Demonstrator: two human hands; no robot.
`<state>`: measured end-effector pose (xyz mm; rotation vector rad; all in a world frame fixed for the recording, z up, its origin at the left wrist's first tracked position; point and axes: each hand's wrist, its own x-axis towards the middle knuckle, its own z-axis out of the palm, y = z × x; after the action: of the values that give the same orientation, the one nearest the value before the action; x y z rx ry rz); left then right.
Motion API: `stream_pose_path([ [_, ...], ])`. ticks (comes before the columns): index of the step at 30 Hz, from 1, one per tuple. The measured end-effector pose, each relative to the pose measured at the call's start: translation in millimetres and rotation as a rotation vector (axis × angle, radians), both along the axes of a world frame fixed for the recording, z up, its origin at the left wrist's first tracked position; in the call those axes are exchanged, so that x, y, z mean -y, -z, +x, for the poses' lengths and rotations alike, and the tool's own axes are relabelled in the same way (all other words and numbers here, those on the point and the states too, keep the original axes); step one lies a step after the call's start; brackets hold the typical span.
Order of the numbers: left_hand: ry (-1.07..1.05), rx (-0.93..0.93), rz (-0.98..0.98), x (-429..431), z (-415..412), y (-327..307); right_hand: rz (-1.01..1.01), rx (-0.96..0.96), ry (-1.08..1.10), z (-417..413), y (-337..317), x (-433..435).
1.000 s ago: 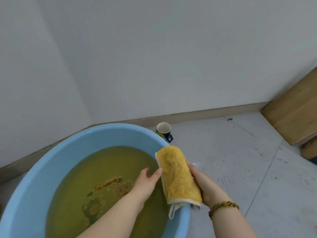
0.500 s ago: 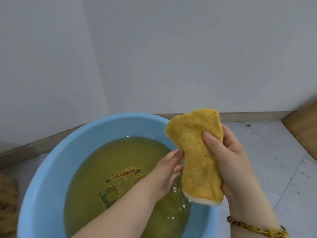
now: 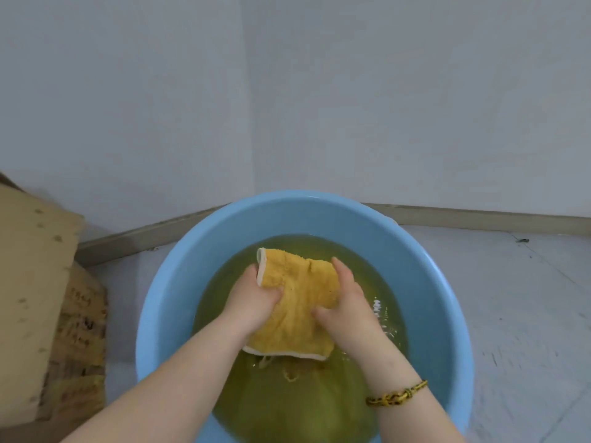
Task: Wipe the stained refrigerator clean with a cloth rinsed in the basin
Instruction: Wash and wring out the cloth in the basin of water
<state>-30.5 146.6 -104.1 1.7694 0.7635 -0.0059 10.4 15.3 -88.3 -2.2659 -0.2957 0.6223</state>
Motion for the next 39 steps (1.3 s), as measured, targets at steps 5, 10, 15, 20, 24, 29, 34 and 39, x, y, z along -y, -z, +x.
stream_pose_path([
  [5, 0.193, -0.098, 0.365, 9, -5, 22, -0.560, 0.206, -0.321, -14, 22, -6],
  [10, 0.509, -0.328, 0.803, 7, -10, 34, -0.727, 0.290, -0.469, -18, 33, -13],
  [15, 0.613, -0.421, 0.844, 9, -11, 38, -0.826, 0.241, -0.555, -18, 38, -12],
  [20, 0.322, -0.230, 0.588, 5, -9, 34, -0.599, 0.277, -0.264, -18, 35, -11],
  [24, 0.060, -0.208, 0.226, -2, -5, 32, -0.260, 0.073, 0.147, -6, 33, -7],
  [29, -0.151, -0.243, -0.268, -7, -1, 31, -0.074, -0.339, 0.307, 3, 36, 1],
  [34, -0.216, -0.132, -0.532, -2, -2, 17, 0.181, -0.285, 0.380, -1, 29, -3],
  [39, -0.297, 0.175, -0.675, 5, -1, -12, 0.343, 0.176, 0.186, -9, -3, -9],
])
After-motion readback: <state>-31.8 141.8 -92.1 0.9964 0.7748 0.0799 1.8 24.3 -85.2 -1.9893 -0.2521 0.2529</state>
